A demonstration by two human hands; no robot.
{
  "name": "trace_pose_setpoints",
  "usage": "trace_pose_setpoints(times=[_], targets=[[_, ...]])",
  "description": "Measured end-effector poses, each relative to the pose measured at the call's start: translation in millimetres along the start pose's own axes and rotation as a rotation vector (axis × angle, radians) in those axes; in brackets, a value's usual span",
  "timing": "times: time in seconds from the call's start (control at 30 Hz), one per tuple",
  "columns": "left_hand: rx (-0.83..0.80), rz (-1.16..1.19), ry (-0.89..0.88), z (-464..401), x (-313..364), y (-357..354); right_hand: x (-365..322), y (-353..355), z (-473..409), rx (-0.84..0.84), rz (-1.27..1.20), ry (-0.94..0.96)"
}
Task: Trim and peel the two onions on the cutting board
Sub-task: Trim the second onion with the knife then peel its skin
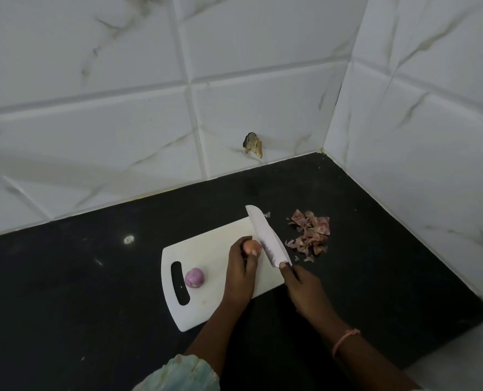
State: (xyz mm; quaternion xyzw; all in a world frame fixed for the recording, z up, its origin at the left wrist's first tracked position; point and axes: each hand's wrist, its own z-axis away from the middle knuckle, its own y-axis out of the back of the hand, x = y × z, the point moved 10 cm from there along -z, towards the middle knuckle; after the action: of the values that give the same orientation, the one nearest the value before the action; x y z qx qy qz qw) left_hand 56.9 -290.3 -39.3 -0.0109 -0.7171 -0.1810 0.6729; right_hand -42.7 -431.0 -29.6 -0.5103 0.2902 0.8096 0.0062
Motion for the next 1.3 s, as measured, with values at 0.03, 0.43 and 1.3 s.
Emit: trace_pose_setpoints(times=[0.03,0.43,1.3], targets=[[0.012,0.034,0.016,1.5,1.3,1.0,-2.0,-2.6,0.4,0.000,-0.006,0.010],[0.027,0.128,0.080,-0.8,5.2,5.7,-19.1,-7.1,-6.1,0.019,0.208,0.115],[0.001,0.165,0.261,-6.4,-10.3,4.4,-35.3,-18.3,-14.2,0.044,0.598,0.329]])
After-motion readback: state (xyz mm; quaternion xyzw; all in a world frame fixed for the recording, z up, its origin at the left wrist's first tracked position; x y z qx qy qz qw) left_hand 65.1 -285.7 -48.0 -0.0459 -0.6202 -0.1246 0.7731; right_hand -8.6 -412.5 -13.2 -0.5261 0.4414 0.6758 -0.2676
